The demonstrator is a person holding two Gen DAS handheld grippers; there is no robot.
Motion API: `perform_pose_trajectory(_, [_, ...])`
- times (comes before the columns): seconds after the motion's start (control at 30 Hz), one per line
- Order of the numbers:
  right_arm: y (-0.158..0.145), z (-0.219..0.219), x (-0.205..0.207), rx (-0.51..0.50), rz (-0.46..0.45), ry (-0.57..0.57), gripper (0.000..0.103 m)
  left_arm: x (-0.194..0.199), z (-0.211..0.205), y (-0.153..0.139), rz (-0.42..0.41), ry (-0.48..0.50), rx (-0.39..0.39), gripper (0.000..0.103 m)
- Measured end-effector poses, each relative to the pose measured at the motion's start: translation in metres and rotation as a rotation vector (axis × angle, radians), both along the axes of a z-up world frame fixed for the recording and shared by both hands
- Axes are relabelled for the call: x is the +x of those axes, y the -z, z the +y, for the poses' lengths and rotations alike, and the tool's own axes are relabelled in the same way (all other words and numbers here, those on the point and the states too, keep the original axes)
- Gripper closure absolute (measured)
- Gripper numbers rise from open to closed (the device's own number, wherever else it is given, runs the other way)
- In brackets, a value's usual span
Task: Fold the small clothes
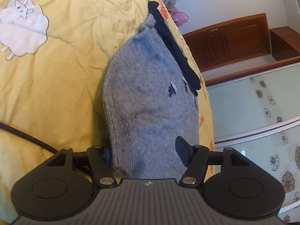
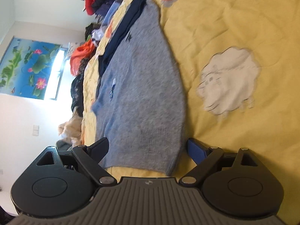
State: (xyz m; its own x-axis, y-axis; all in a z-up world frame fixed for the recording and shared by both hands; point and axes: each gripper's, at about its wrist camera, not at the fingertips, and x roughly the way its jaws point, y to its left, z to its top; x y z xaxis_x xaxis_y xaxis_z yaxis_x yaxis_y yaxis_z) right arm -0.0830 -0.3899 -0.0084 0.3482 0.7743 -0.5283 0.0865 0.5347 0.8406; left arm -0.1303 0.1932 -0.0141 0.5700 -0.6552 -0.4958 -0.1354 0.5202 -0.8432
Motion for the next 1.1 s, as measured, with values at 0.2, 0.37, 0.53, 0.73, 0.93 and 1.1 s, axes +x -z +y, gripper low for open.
perform_pose_trajectory(0.2, [0.003,0.009,0.006,-0.012,0.017,-0.032,0.044,-0.003,0.005,0.002,0.01,-0.01,-0.012,0.04])
perform_pose_trajectory(0.37, [0.013,0.004,0.001,-0.028,0.045,0.0,0.081,-0.003,0.005,0.001,0.016,-0.028,-0.003,0.041])
perform_pose_trajectory(0.53, [0.015,0.01,-0.002,-0.089,0.004,-0.022,0.091,0.004,-0.005,0.004,0.097,0.008,0.111,0.097])
perform_pose_trajectory(0.73, [-0.046,0.003,-0.01,-0.25,-0.14,-0.17,0.091,-0.016,-0.02,-0.034,-0.022,0.102,0.136,0.098])
perform_pose_trajectory(0.93, [-0.035,-0.03,-0.008,-0.351,-0.063,-0.153,0.091,-0.016,-0.022,0.004,0.108,0.125,0.134,0.099])
perform_pose_trajectory(1.1, [-0.015,-0.024,-0.014,-0.322,-0.044,-0.152,0.091,-0.015,-0.018,-0.008,0.107,0.179,0.207,0.096])
